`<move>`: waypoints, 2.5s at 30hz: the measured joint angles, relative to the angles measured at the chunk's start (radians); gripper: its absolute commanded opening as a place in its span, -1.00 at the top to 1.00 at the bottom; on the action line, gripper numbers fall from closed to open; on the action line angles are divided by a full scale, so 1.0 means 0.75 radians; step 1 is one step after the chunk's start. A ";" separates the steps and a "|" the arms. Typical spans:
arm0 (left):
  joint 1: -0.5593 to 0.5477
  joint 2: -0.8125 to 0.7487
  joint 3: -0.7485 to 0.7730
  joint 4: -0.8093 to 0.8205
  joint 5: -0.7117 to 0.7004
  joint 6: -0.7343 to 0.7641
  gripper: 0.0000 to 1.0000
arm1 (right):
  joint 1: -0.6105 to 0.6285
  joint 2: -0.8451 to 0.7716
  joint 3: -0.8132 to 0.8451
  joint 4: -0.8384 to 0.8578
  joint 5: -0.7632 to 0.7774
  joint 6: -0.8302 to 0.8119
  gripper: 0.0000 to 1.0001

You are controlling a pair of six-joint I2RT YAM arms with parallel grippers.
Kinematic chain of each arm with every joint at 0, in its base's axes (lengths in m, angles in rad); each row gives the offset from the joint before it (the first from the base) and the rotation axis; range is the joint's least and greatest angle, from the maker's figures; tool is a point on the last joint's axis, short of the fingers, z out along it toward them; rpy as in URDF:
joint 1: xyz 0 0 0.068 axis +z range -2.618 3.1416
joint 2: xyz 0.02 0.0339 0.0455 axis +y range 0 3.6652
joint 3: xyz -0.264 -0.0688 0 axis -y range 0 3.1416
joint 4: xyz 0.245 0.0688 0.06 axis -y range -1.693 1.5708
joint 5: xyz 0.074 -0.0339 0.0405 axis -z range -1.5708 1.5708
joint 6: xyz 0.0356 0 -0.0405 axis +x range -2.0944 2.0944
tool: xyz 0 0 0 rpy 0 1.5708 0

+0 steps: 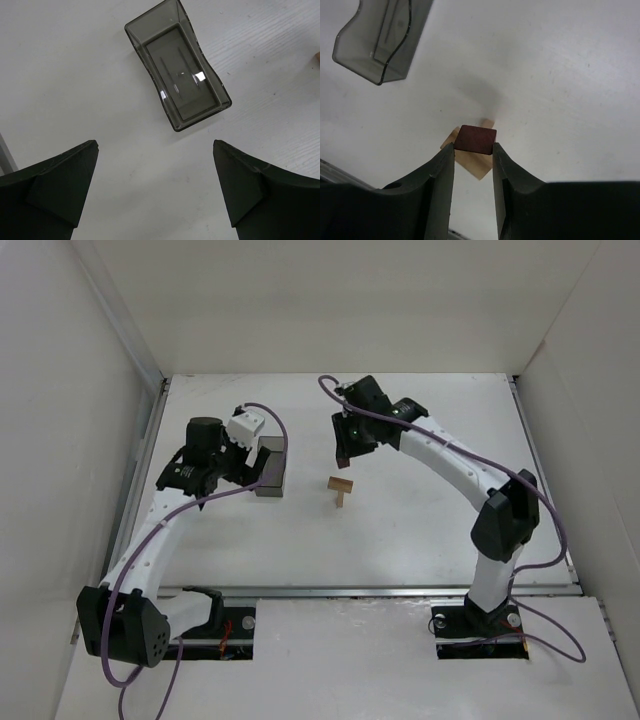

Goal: Build the wood block tower

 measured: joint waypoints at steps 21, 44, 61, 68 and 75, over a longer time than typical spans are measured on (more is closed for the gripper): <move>0.011 0.000 -0.001 0.003 -0.011 -0.026 -0.98 | 0.114 -0.187 -0.224 0.016 0.295 0.865 1.00; 0.010 0.000 -0.027 0.018 -0.011 -0.025 -0.98 | 0.114 -0.088 -0.223 -0.044 0.235 0.877 1.00; -0.006 0.000 -0.036 0.023 -0.012 -0.024 -0.98 | 0.114 -0.055 -0.213 -0.056 0.205 0.850 0.84; -0.006 0.000 -0.036 0.023 -0.022 -0.024 -0.98 | 0.114 -0.048 -0.193 -0.067 0.206 0.841 0.19; -0.006 0.000 -0.036 0.023 -0.022 -0.024 -0.98 | 0.114 -0.043 -0.173 -0.074 0.206 0.822 0.07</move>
